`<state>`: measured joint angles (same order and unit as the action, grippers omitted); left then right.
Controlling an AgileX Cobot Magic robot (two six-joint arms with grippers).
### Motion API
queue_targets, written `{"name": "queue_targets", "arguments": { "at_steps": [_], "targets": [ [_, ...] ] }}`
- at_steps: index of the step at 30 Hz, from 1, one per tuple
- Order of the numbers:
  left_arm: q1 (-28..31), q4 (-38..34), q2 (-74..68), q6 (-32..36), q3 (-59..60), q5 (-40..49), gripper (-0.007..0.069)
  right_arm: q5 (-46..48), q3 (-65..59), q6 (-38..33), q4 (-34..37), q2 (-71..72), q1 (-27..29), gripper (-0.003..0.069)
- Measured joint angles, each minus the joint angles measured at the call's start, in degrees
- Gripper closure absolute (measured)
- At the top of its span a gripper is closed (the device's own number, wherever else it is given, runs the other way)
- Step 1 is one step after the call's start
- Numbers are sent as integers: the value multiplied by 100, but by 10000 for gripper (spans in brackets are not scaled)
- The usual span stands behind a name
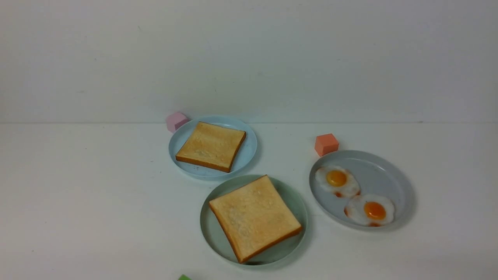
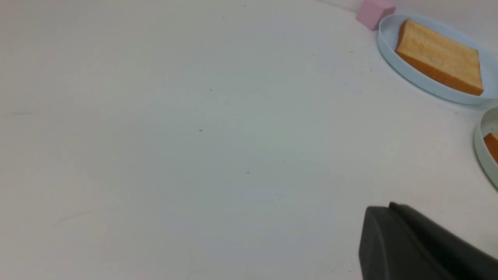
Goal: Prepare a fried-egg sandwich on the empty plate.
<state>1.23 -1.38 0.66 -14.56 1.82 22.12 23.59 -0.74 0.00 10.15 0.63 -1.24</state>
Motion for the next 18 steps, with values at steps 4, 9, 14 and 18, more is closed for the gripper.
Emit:
{"name": "queue_targets", "arguments": {
  "at_steps": [4,9,14,18],
  "targets": [
    [0,0,0,0,0,0,638,0,0,0,0,0,0,597],
    [0,0,0,0,0,0,638,0,0,0,0,0,0,592],
    [0,0,0,0,0,0,637,0,0,0,0,0,0,585],
    [0,0,0,0,0,0,635,0,0,0,0,0,0,581]
  ]
}}
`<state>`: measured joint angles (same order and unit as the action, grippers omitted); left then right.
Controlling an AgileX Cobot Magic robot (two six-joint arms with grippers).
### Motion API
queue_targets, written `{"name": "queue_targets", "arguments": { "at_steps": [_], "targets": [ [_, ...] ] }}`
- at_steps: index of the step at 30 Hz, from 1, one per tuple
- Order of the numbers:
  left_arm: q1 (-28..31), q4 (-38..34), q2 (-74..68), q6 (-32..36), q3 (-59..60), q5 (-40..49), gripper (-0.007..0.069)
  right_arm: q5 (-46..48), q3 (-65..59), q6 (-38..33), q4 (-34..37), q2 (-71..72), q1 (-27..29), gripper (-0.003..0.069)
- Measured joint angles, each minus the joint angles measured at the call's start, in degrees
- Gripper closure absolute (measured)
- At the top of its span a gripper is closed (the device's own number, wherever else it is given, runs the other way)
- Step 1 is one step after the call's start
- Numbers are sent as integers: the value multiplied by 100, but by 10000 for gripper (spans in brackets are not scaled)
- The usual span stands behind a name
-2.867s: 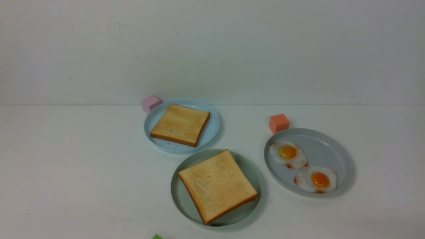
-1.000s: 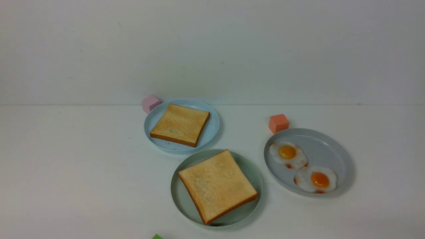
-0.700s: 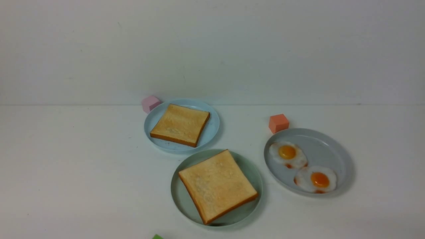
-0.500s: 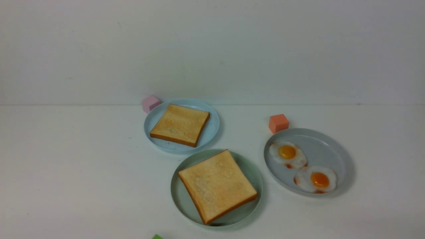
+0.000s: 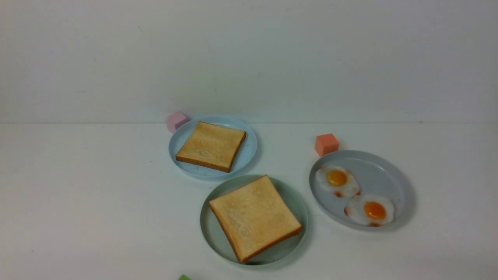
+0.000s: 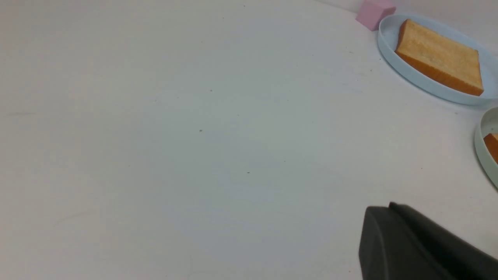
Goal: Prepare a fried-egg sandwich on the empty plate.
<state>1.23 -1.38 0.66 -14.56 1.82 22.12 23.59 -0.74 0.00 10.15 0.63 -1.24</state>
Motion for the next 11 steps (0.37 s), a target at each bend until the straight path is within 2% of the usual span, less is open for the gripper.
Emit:
{"name": "queue_targets", "arguments": {
  "at_steps": [11],
  "targets": [
    [0,0,0,0,0,0,625,0,0,0,0,0,0,568]
  ]
}}
